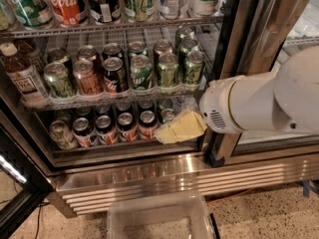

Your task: Pick green can from middle shelf of fridge

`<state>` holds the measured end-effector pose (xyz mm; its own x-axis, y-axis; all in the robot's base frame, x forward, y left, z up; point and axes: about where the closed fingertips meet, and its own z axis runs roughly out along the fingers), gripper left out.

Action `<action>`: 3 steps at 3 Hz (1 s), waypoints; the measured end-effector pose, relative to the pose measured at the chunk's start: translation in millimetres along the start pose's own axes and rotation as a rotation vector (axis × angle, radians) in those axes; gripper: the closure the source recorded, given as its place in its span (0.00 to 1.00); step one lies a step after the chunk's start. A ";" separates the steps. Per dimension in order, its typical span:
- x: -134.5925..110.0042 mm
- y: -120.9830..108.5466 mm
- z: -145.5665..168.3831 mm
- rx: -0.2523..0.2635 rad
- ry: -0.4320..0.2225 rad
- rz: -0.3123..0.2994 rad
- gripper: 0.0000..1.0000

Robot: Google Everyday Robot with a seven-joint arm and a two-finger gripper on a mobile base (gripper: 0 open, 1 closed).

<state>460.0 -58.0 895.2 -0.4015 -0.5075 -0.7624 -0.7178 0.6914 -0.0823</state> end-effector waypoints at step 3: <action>23.2 -52.8 39.2 0.142 -0.019 0.080 0.00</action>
Offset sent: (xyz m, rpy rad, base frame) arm 0.0636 -0.0401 -0.0488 0.0076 -0.0547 -0.2371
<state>510.8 -86.2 856.6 -0.4423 -0.4390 -0.7821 -0.5955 0.7958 -0.1099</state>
